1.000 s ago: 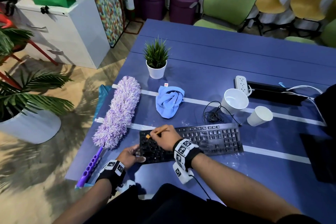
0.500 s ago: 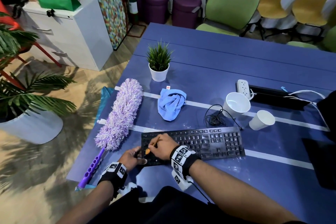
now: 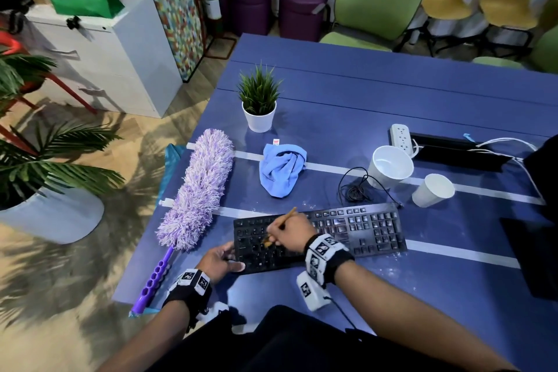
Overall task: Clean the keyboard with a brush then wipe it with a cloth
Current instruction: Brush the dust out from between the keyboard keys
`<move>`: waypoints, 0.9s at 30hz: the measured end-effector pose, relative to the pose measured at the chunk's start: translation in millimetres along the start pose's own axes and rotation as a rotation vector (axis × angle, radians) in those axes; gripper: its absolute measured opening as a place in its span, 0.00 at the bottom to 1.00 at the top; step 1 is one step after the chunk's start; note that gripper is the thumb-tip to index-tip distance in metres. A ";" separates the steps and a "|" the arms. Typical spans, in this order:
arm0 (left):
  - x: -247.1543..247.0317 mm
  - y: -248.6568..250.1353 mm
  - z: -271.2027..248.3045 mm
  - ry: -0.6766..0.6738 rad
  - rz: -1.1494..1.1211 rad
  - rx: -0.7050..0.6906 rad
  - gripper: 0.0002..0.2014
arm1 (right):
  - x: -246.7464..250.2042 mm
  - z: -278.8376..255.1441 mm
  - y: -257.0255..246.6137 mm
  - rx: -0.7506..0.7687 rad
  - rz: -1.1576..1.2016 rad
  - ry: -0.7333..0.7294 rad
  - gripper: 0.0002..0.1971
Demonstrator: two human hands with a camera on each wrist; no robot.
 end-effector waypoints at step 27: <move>0.6 -2.9 9.5 0.010 0.083 -0.011 0.21 | -34.2 -6.4 -40.8 0.276 -0.109 -0.053 0.11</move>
Point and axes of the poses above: each hand's wrist, its own z-axis towards the middle knuckle, its own x-axis out of the back of the hand, y = z × x, the point moved 9 cm from there along z, towards the middle knuckle, and after that the axes turned 2 degrees about -x, right-handed, at the moved point
